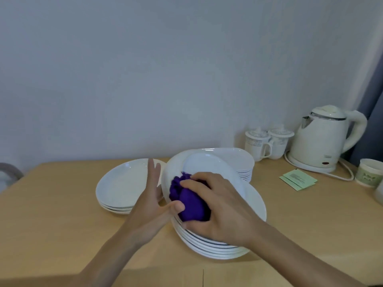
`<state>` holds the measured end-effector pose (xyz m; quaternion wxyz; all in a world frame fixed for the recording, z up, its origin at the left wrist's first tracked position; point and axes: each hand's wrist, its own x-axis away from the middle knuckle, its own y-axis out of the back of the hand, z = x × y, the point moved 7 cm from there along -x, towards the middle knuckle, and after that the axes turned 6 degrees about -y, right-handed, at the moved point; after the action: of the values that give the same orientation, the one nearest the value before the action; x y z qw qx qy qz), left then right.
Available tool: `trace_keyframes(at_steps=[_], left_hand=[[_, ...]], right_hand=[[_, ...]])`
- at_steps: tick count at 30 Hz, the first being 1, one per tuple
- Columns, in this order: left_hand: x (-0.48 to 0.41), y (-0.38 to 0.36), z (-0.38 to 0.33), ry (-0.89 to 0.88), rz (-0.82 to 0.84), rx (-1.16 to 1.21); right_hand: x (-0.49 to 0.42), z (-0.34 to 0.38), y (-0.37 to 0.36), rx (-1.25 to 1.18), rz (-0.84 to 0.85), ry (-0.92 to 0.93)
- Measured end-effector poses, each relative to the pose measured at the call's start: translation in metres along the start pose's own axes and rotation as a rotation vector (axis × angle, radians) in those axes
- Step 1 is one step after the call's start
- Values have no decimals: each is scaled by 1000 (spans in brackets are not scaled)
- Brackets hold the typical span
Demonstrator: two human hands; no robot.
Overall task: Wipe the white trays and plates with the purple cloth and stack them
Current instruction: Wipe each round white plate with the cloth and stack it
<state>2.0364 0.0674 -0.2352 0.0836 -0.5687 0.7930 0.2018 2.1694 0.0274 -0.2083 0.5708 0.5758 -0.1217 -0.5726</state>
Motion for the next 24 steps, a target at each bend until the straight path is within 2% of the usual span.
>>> trace_keyframes(at_steps=[2, 7, 10, 13, 16, 20, 24], left_hand=[[1, 2, 0, -11, -20, 73], [4, 1, 14, -8, -108, 189], [7, -2, 22, 53, -163, 78], [6, -12, 23, 68, -148, -55], [3, -22, 20, 84, -111, -235], [0, -27, 23, 116, -62, -404], [-4, -30, 18, 91, 19, -533]], right_hand=[[-20, 13, -8, 15, -58, -40], [-83, 7, -23, 102, -21, -284], [-111, -22, -31, 97, 44, -406], [-119, -59, -26, -72, 48, -541], [-110, -83, -9, -236, -5, -560], [-80, -95, 15, -251, 12, -528], [-43, -77, 28, -257, 57, -463]])
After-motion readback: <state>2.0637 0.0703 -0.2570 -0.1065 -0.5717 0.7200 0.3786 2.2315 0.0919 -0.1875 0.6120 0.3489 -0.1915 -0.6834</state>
